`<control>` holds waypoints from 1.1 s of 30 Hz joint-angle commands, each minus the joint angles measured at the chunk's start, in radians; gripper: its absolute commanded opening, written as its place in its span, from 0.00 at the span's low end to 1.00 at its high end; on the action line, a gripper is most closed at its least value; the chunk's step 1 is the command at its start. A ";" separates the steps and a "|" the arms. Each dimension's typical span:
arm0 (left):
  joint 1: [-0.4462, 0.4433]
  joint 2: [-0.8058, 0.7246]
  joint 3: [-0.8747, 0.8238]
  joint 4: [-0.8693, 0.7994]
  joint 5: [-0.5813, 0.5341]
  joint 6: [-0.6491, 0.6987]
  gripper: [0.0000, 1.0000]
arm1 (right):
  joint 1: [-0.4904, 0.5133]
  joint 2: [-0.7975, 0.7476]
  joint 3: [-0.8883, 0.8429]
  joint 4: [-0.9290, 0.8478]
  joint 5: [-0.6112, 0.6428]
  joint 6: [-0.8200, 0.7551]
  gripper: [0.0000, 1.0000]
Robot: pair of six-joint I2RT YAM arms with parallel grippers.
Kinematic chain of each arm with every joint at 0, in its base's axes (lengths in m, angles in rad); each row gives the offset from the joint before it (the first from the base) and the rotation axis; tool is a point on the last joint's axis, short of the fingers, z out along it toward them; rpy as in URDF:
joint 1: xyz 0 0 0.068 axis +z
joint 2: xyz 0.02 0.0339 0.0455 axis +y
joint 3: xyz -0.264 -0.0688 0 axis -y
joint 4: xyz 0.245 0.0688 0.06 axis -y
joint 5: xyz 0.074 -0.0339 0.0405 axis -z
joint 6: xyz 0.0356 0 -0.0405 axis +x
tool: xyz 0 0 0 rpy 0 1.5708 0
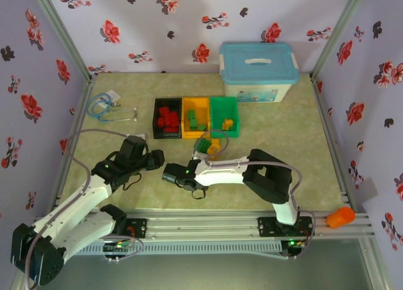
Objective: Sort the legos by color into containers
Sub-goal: Pick up the lego from the bottom-center of the table, then place the lego in the container.
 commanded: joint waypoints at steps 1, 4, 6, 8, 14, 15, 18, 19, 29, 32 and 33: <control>-0.006 -0.015 -0.004 -0.016 -0.023 -0.013 0.72 | -0.017 0.028 0.001 0.033 -0.030 -0.014 0.55; -0.007 -0.015 -0.003 -0.017 -0.024 -0.012 0.71 | -0.017 0.015 -0.006 0.032 -0.020 -0.014 0.46; -0.006 -0.014 -0.003 -0.015 -0.024 -0.010 0.71 | -0.017 0.006 -0.002 0.020 -0.009 -0.020 0.32; -0.006 -0.016 -0.003 -0.015 -0.024 -0.012 0.71 | -0.016 0.000 0.012 0.000 0.005 -0.035 0.22; -0.006 -0.029 0.001 -0.031 -0.030 -0.011 0.71 | -0.080 -0.054 0.138 -0.111 0.083 -0.221 0.12; -0.006 -0.034 0.002 -0.036 -0.030 -0.010 0.70 | -0.114 -0.070 0.165 -0.104 0.062 -0.289 0.13; -0.006 -0.050 0.010 -0.056 -0.032 -0.011 0.70 | -0.224 -0.078 0.278 -0.103 0.017 -0.478 0.09; -0.006 -0.057 0.011 -0.062 -0.032 -0.013 0.70 | -0.254 -0.065 0.319 -0.114 0.001 -0.519 0.09; -0.064 -0.153 0.006 -0.144 -0.049 -0.065 0.70 | -0.460 0.176 0.675 -0.206 -0.141 -0.757 0.16; -0.090 -0.154 0.003 -0.149 -0.059 -0.077 0.70 | -0.479 0.227 0.792 -0.265 -0.135 -0.786 0.41; -0.099 -0.154 0.006 -0.148 -0.061 -0.079 0.70 | -0.481 0.237 0.843 -0.299 -0.123 -0.797 0.52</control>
